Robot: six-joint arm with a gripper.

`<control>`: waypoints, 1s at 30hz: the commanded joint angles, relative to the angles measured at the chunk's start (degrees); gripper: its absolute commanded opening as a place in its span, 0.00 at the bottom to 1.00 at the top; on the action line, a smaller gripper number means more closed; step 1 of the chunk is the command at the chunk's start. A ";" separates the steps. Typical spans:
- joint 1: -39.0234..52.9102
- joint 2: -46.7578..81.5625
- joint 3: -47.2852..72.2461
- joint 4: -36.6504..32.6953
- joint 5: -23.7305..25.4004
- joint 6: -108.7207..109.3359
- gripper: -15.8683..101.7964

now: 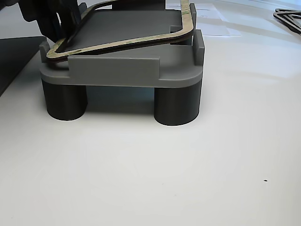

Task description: Move top rectangular frame to the holder.

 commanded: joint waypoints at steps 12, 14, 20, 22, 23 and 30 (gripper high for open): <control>-0.88 1.58 -1.41 0.35 -0.18 0.53 0.03; -0.88 1.58 -1.23 0.00 -0.26 0.53 0.03; -0.88 1.58 -0.70 -0.62 -0.26 0.44 0.03; -0.88 1.58 -0.70 -0.35 -0.18 0.53 0.03; -0.88 1.58 -0.70 -0.35 -0.18 0.70 0.03; -0.88 1.93 -0.44 -0.35 -0.18 1.32 0.03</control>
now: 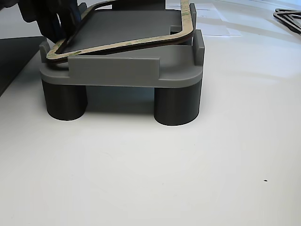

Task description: Move top rectangular frame to the holder.

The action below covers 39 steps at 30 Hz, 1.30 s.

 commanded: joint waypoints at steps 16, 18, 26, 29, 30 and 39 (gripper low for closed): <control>-1.05 0.79 -1.49 0.00 -0.18 -0.62 0.03; -1.05 0.62 -1.76 0.26 -0.26 -0.79 0.03; -0.97 0.70 -1.32 -1.67 -0.18 -0.88 0.70; -0.97 0.26 -2.46 -1.05 0.26 -0.97 0.98; -0.97 0.09 -3.08 -0.44 0.26 -0.97 0.98; -0.18 0.70 -14.24 5.36 7.21 -3.08 0.98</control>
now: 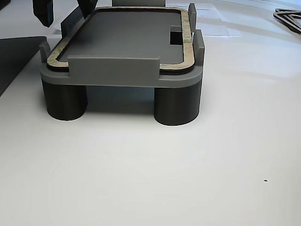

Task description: Move top rectangular frame to the holder.

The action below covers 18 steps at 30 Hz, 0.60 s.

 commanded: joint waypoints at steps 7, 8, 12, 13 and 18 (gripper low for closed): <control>0.00 15.03 1.23 -6.06 11.16 -29.18 0.98; 0.00 16.79 2.37 -6.94 13.18 -36.39 0.98; -1.85 27.33 11.34 -11.25 18.63 -64.07 0.97; -2.81 31.20 14.94 -12.92 19.78 -69.35 0.97; -8.26 48.43 31.20 -18.98 19.25 -92.46 0.96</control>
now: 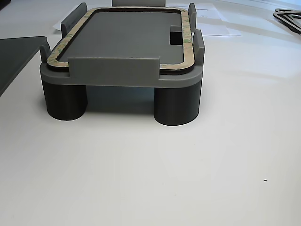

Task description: Move top rectangular frame to the holder.

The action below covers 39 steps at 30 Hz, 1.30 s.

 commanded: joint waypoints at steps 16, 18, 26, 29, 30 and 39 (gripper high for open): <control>-9.05 43.86 38.23 -7.29 -4.22 -45.70 0.98; -9.23 43.95 38.06 -6.86 -3.87 -45.35 0.98; -23.99 43.95 40.43 -8.09 -22.24 -50.71 0.98; -23.99 43.95 40.43 -8.00 -20.65 -49.75 0.98; -23.99 43.95 40.61 -8.61 -20.48 -49.66 0.98; -23.99 43.95 40.69 -8.70 -20.92 -50.10 0.98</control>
